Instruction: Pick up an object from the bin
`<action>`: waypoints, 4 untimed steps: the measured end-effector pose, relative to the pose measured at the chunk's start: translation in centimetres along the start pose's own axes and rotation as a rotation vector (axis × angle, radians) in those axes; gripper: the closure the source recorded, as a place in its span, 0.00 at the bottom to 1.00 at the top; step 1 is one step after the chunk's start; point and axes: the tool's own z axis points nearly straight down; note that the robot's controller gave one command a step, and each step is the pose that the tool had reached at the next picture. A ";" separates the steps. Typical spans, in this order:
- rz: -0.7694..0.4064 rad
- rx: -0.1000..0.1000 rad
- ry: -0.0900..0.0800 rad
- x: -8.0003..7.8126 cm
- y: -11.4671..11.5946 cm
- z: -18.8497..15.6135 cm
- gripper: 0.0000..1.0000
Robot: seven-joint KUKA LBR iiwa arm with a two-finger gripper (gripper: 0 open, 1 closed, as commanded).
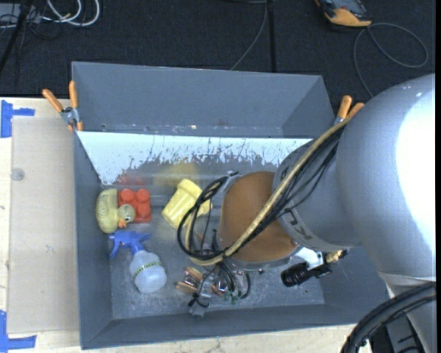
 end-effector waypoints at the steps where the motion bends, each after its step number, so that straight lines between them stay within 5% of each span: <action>1: -0.095 0.002 0.003 -0.8 -0.7 -0.7 0.00; 2: 0.001 0.002 0.003 0.0 -0.1 0.0 1.00; 4: 0.003 0.002 0.005 0.1 -0.1 -0.3 1.00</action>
Offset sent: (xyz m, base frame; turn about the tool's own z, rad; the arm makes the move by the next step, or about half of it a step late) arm 0.0000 0.0000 0.0000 0.0000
